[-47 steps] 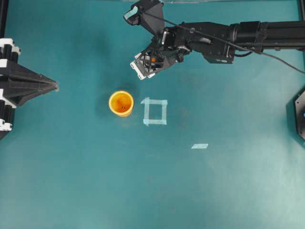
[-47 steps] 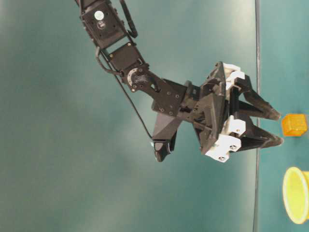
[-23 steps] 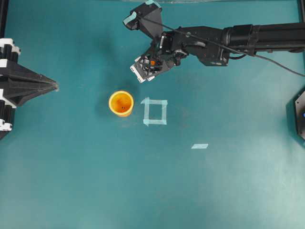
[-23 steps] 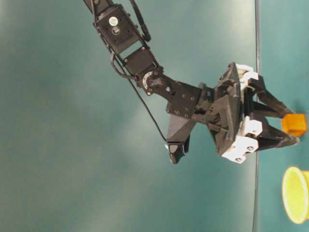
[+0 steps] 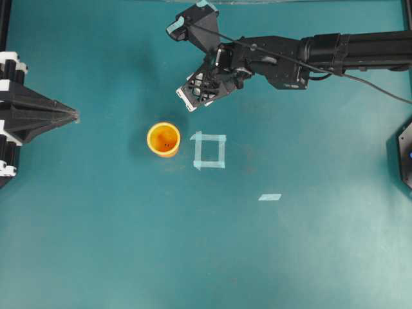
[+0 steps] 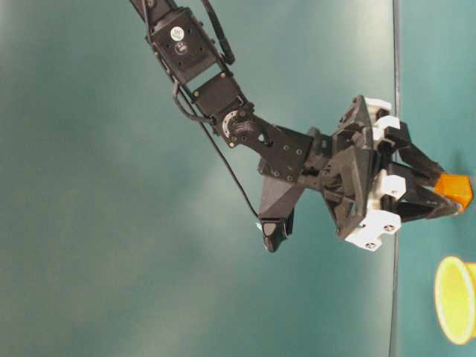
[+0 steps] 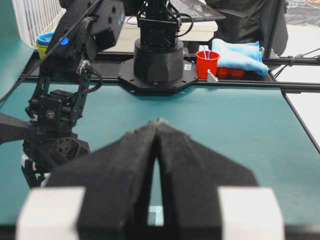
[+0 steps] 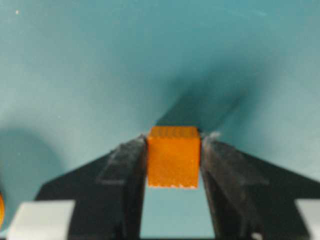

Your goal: Lift the orange block with right arm.

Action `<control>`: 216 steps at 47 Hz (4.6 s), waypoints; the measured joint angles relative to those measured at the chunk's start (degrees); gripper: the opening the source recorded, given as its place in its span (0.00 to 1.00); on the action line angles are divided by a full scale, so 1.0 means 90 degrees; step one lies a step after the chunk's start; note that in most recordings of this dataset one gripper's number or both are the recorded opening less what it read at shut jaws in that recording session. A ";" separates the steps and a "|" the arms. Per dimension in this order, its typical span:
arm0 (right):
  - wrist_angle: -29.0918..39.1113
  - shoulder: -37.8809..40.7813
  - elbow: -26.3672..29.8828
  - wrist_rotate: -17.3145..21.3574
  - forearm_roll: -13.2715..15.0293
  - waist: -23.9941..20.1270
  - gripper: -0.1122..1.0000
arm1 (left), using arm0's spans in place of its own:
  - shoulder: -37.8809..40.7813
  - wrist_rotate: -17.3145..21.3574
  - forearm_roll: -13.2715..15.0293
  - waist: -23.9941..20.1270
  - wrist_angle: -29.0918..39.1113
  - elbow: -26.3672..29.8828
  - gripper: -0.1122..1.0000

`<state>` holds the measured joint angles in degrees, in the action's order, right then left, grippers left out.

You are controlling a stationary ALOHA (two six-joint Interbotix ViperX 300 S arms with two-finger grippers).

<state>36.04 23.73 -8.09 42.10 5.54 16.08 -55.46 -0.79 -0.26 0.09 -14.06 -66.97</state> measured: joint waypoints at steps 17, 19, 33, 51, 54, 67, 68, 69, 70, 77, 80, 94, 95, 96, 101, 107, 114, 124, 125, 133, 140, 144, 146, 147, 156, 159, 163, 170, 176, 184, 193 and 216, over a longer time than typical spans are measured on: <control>0.0410 -0.0244 0.0215 0.0010 0.0000 -0.0020 0.45 | 0.0000 0.0000 0.0000 0.0000 0.0186 0.0000 0.10; 0.0547 -0.0293 0.0293 0.0010 0.0000 -0.0020 0.45 | 0.0000 0.0000 0.0000 0.0000 0.0195 0.0000 0.10; 0.1299 -0.0518 0.0762 0.0010 0.0000 -0.0020 0.45 | -0.0010 0.0000 0.0000 0.0000 0.0205 0.0000 0.10; 0.2256 -0.0732 0.1504 0.0020 0.0010 -0.0029 0.45 | -0.0010 0.0000 0.0000 0.0000 0.0205 0.0000 0.10; 0.2441 -0.0742 0.1621 0.0029 0.0010 -0.0029 0.45 | -0.0010 0.0000 0.0000 0.0000 0.0205 0.0000 0.10; 0.2910 -0.0762 0.2041 0.0020 0.0010 -0.0039 0.45 | -0.0020 -0.0010 0.0000 0.0000 0.0205 0.0000 0.10; 0.2939 -0.0762 0.2061 0.0029 0.0020 -0.0049 0.45 | -0.0020 0.0000 0.0000 -0.0010 0.0205 0.0000 0.10; 0.2969 -0.0781 0.2090 0.0020 0.0020 -0.0049 0.45 | -0.0020 0.0000 0.0000 0.0000 0.0205 0.0000 0.10; 0.2998 -0.0791 0.2119 0.0029 0.0020 -0.0049 0.45 | -0.0020 0.0000 0.0000 0.0000 0.0205 0.0000 0.10; 0.3203 -0.0908 0.2275 0.0029 0.0029 -0.0049 0.45 | -0.0029 0.0000 0.0000 0.0000 0.0205 0.0000 0.10; 0.3271 -0.0928 0.2324 0.0029 0.0029 -0.0059 0.45 | -0.0020 0.0000 0.0000 0.0000 0.0205 0.0000 0.10; 0.3486 -0.0937 0.2510 0.0029 0.0029 -0.0059 0.45 | -0.0020 -0.0010 0.0000 0.0000 0.0205 0.0000 0.10; 0.3506 -0.0928 0.2529 0.0029 0.0029 -0.0049 0.45 | -0.0020 0.0000 -0.0010 0.0000 0.0215 0.0000 0.10; 0.3525 -0.0928 0.2539 0.0029 0.0029 -0.0049 0.45 | -0.0020 0.0000 0.0000 0.0000 0.0205 0.0000 0.10; 0.3584 -0.0928 0.2588 0.0029 0.0029 -0.0049 0.45 | -0.0029 0.0000 0.0000 0.0000 0.0205 0.0000 0.10; 0.3662 -0.0928 0.2607 0.0029 0.0029 -0.0059 0.45 | -0.0029 -0.0010 0.0000 0.0000 0.0205 0.0000 0.10; 0.3721 -0.0928 0.2627 0.0029 0.0029 -0.0049 0.45 | -0.0029 0.0000 -0.0010 -0.0010 0.0205 0.0000 0.10; 0.3740 -0.0928 0.2646 0.0029 0.0029 -0.0049 0.45 | -0.0029 0.0000 0.0000 0.0000 0.0205 0.0000 0.10; 0.3740 -0.0928 0.2646 0.0029 0.0029 -0.0049 0.45 | -0.0029 0.0000 0.0000 0.0000 0.0205 0.0000 0.10; 0.3740 -0.0928 0.2686 0.0029 0.0029 -0.0049 0.45 | -0.0029 0.0000 -0.0010 0.0000 0.0205 0.0000 0.10; 0.3740 -0.0928 0.2705 0.0029 0.0029 -0.0049 0.45 | -0.0029 0.0000 0.0000 0.0000 0.0215 0.0000 0.10; 0.3740 -0.0928 0.2715 0.0029 0.0029 -0.0049 0.45 | -0.0029 0.0000 0.0000 0.0000 0.0205 0.0000 0.10; 0.3740 -0.0928 0.2725 0.0029 0.0029 -0.0049 0.45 | -0.0029 -0.0010 0.0000 0.0000 0.0205 0.0000 0.10; 0.3740 -0.0928 0.2725 0.0039 0.0029 -0.0049 0.45 | -0.0029 0.0000 0.0000 0.0000 0.0215 0.0000 0.10; 0.3740 -0.0928 0.2725 0.0029 0.0029 -0.0049 0.45 | -0.0029 0.0010 0.0000 0.0000 0.0205 0.0000 0.10; 0.3740 -0.0928 0.2725 0.0029 0.0029 -0.0039 0.45 | -0.0029 0.0010 0.0000 -0.0010 0.0215 0.0000 0.10; 0.3740 -0.0928 0.2725 0.0029 0.0029 -0.0049 0.45 | -0.0029 0.0000 -0.0010 0.0000 0.0215 0.0000 0.10; 0.3740 -0.0928 0.2725 0.0029 0.0029 -0.0039 0.45 | -0.0029 0.0010 0.0000 0.0000 0.0225 0.0000 0.10; 0.3740 -0.0928 0.2725 0.0029 0.0029 -0.0039 0.45 | -0.0029 0.0010 0.0000 0.0000 0.0225 0.0000 0.10; 0.3740 -0.0928 0.2725 0.0029 0.0029 -0.0049 0.45 | -0.0029 0.0010 0.0000 0.0000 0.0225 0.0000 0.10; 0.3740 -0.0928 0.2725 0.0039 0.0029 -0.0039 0.45 | -0.0029 0.0010 -0.0010 0.0000 0.0225 0.0000 0.10; 0.3740 -0.0928 0.2725 0.0029 0.0029 -0.0039 0.45 | -0.0029 0.0010 0.0000 0.0000 0.0234 0.0000 0.10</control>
<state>69.70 15.38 16.44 42.36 5.80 15.73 -55.72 -0.70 -0.26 0.09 -11.95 -66.97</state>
